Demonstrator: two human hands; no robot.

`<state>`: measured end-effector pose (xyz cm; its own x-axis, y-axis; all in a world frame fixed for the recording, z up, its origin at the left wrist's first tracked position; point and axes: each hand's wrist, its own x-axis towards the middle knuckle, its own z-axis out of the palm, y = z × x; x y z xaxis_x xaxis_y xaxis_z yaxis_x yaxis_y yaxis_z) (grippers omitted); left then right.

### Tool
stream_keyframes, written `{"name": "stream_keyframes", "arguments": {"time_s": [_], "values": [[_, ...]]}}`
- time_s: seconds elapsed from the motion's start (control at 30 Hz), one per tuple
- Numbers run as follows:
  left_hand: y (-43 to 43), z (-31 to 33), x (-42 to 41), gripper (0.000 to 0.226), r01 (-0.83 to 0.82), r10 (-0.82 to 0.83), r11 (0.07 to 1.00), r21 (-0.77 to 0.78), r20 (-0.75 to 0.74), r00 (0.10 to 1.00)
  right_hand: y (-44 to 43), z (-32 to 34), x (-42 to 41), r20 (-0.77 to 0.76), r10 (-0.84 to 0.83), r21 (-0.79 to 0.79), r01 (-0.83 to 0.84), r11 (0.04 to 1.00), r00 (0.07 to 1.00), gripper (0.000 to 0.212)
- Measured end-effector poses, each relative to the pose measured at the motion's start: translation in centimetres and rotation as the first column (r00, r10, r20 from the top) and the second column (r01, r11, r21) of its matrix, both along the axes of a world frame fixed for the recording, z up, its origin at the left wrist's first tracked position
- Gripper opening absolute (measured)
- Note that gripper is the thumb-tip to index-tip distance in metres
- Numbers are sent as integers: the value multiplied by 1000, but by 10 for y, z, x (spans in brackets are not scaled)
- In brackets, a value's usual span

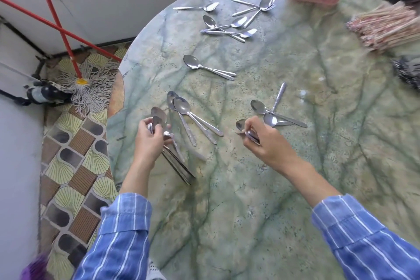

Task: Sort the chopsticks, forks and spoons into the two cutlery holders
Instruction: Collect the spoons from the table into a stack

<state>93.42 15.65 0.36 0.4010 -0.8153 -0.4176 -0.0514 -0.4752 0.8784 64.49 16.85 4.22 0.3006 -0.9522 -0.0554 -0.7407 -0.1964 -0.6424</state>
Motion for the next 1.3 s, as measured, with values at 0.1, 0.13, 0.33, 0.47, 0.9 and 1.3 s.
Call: {"name": "stream_keyframes", "arguments": {"time_s": [0.1,0.13,0.33,0.47,0.9,1.3], "values": [[13,10,-6,19,65,-66,997,-45,-6,998,-5,4,-22,-28,-42,-49,41,998,999,21],[16,15,-12,22,83,-84,994,-65,-19,996,-6,4,-30,31,-66,-15,67,998,997,21],[21,24,-71,11,117,-144,982,-149,-186,972,-28,-1,-66,449,-495,396,331,857,744,21],[26,12,-133,20,243,-243,969,-49,8,970,-40,-26,-76,480,-621,552,337,763,620,21],[50,-4,-225,27,620,-626,772,137,330,707,-19,0,-131,563,-693,662,256,705,450,12],[81,-3,-302,77,697,-753,632,339,480,450,131,-32,-201,137,-821,711,522,471,555,21]]}}
